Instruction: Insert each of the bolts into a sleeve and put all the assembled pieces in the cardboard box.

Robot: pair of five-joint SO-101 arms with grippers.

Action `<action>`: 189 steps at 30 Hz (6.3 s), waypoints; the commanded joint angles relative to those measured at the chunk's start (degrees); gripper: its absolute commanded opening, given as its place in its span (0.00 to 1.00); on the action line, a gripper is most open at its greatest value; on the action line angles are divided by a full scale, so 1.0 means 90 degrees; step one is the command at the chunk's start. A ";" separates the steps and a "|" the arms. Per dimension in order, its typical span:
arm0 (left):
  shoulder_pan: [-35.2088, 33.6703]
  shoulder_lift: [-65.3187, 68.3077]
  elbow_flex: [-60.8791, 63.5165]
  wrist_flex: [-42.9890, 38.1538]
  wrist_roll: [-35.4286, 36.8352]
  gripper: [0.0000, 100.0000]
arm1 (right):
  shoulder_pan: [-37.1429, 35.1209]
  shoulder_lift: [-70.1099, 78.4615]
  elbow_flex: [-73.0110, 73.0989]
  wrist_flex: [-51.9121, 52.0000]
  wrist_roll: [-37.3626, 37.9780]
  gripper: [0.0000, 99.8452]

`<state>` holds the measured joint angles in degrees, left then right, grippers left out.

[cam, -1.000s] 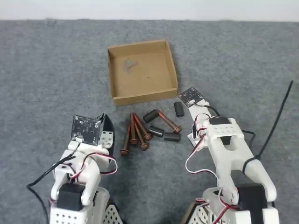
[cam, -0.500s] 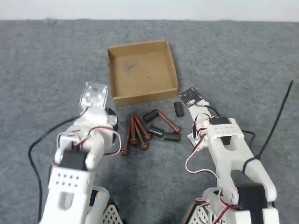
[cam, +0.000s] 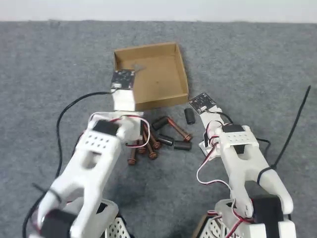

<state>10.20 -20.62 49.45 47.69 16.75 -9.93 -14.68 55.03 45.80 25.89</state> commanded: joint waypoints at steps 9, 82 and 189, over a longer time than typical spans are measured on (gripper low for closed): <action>-0.0176 0.1934 -0.1324 -0.0117 0.0459 0.12 | 0.0151 -0.0015 -0.0254 -0.0073 0.0107 0.01; -0.3995 0.2393 -0.2252 0.0567 0.1924 0.04 | 0.0161 -0.0015 -0.0254 -0.0073 0.0225 0.01; -0.2247 0.2481 -0.1861 -0.0313 -0.2794 0.02 | 0.0288 -0.0024 -0.0225 -0.0005 0.0313 0.01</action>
<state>-10.37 4.00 35.91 46.11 -9.10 -8.26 -14.68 55.03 45.80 27.82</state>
